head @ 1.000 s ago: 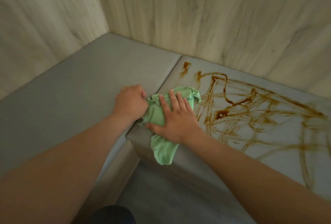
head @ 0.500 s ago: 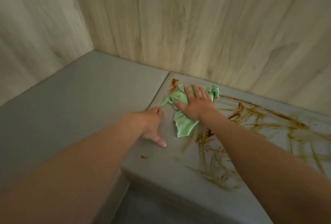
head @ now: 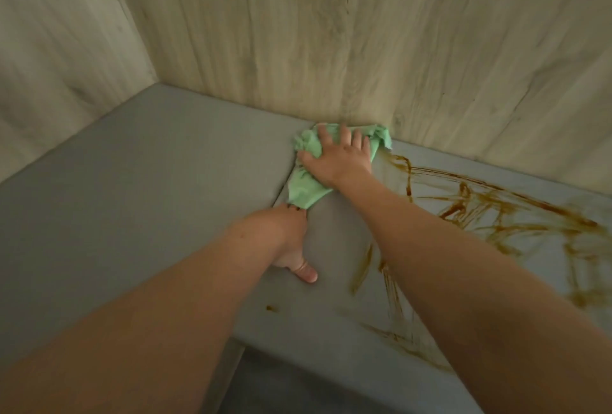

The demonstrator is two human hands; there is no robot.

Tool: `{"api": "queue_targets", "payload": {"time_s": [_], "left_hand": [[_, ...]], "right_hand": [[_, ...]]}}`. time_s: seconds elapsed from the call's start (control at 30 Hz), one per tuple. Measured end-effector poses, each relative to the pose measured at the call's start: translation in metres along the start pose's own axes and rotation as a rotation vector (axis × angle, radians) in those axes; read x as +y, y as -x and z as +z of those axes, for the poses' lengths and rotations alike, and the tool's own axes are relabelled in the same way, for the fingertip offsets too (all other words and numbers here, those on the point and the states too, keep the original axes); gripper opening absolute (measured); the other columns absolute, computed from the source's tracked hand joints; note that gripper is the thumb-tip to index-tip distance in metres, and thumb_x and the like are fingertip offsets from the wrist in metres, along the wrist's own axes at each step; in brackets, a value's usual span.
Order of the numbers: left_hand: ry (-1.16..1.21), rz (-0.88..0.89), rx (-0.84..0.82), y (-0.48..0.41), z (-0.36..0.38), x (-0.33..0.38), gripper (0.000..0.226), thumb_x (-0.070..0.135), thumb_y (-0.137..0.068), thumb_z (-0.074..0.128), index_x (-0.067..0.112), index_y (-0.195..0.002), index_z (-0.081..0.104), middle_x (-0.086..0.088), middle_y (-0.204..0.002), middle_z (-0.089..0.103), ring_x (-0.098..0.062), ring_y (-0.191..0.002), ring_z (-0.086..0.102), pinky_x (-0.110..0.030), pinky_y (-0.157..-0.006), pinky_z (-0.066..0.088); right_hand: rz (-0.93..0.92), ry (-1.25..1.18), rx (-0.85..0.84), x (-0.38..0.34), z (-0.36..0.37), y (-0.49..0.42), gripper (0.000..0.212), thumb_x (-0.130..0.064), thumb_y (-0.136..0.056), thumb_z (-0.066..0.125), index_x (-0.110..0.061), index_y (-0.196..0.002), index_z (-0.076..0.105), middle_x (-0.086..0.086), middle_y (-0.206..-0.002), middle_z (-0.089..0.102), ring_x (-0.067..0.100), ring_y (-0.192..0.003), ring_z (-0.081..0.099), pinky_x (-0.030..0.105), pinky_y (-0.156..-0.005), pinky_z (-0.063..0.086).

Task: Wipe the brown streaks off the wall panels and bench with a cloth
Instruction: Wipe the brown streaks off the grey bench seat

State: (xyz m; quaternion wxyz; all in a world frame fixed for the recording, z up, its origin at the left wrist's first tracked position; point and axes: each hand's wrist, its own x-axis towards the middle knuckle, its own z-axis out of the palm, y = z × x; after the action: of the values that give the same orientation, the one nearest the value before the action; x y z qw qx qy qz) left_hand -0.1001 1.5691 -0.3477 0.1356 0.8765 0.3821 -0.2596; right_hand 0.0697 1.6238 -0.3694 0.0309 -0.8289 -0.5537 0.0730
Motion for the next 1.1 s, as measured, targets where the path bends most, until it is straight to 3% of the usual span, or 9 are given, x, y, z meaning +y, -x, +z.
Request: {"api": "queue_targets", "payload": {"time_s": [0.07,0.13,0.3,0.4,0.57,0.73,0.9,1.0,1.1], "left_hand": [[0.015,0.015,0.009,0.001,0.0,-0.001,0.132,0.071,-0.066,0.083,0.006,-0.161,0.019,-0.01,-0.165,0.03,-0.029,-0.144,0.042,-0.041,-0.118,0.038],[0.0,0.042,-0.019,0.003,-0.002,0.0,0.135,0.07,-0.072,0.079,0.005,-0.163,0.004,-0.011,-0.172,0.009,-0.028,-0.155,0.022,-0.042,-0.124,0.027],[0.008,0.045,-0.026,0.005,-0.002,-0.001,0.139,0.068,-0.076,0.077,0.003,-0.162,-0.009,-0.013,-0.172,-0.011,-0.027,-0.159,0.003,-0.043,-0.128,0.017],[0.023,0.055,-0.01,0.006,-0.001,-0.002,0.138,0.069,-0.076,0.077,0.005,-0.163,-0.009,-0.011,-0.172,-0.012,-0.025,-0.159,0.002,-0.043,-0.128,0.017],[0.071,0.074,0.043,0.011,0.005,-0.005,0.136,0.067,-0.078,0.076,0.006,-0.162,-0.011,-0.01,-0.172,-0.013,-0.024,-0.16,-0.003,-0.04,-0.129,0.012],[0.045,0.054,0.059,0.009,0.009,-0.003,0.136,0.07,-0.077,0.076,0.005,-0.162,-0.009,-0.011,-0.172,-0.011,-0.025,-0.16,-0.001,-0.041,-0.129,0.014],[0.106,0.08,0.146,0.031,0.005,-0.006,0.136,0.071,-0.071,0.079,0.006,-0.164,0.005,-0.009,-0.173,0.004,-0.024,-0.158,0.015,-0.039,-0.126,0.023],[0.233,0.058,0.226,0.06,0.003,-0.023,0.091,0.058,-0.089,0.071,0.009,-0.158,0.037,-0.013,-0.165,0.034,-0.027,-0.15,0.036,-0.034,-0.12,0.031],[0.358,-0.054,0.48,0.08,0.012,-0.049,0.027,0.028,-0.099,0.061,0.009,-0.113,0.073,-0.017,-0.121,0.071,-0.035,-0.116,0.064,-0.035,-0.095,0.051]], "right_hand": [[-0.18,0.047,-0.036,0.015,0.001,0.014,0.086,-0.086,-0.089,0.024,-0.045,-0.163,0.007,0.005,-0.174,0.004,0.033,-0.159,0.001,0.05,-0.127,-0.001],[-0.269,0.08,-0.074,0.042,-0.005,0.019,0.086,-0.089,-0.089,0.023,-0.049,-0.162,0.004,-0.001,-0.174,0.001,0.028,-0.16,0.0,0.047,-0.128,0.0],[0.061,0.033,-0.052,0.089,-0.016,0.019,0.096,-0.095,-0.081,0.016,-0.047,-0.163,0.003,0.0,-0.174,-0.003,0.029,-0.16,0.0,0.049,-0.128,0.001],[0.082,0.05,-0.058,0.073,-0.006,0.041,0.097,-0.095,-0.081,0.013,-0.045,-0.162,-0.005,0.006,-0.174,-0.007,0.034,-0.159,-0.006,0.052,-0.128,-0.002],[-0.293,0.1,-0.139,0.113,-0.014,0.101,0.093,-0.095,-0.081,0.015,-0.052,-0.16,-0.006,-0.003,-0.173,-0.009,0.024,-0.16,-0.009,0.046,-0.128,-0.003],[0.118,0.137,-0.142,0.13,-0.019,0.096,0.099,-0.092,-0.085,0.016,-0.038,-0.164,-0.008,0.009,-0.173,-0.012,0.034,-0.159,-0.009,0.051,-0.128,-0.001],[-0.036,0.073,-0.119,0.085,0.002,0.16,0.106,-0.095,-0.078,0.012,-0.037,-0.164,-0.011,0.013,-0.172,-0.015,0.036,-0.158,-0.013,0.051,-0.128,-0.005],[-0.085,0.049,-0.151,0.064,0.008,0.2,0.11,-0.098,-0.077,0.019,-0.036,-0.163,-0.013,0.013,-0.171,-0.019,0.035,-0.157,-0.018,0.051,-0.127,-0.008],[-0.073,0.035,-0.187,0.029,0.014,0.215,0.118,-0.1,-0.075,0.024,-0.032,-0.163,-0.015,0.017,-0.169,-0.022,0.04,-0.155,-0.021,0.054,-0.125,-0.011]]}}
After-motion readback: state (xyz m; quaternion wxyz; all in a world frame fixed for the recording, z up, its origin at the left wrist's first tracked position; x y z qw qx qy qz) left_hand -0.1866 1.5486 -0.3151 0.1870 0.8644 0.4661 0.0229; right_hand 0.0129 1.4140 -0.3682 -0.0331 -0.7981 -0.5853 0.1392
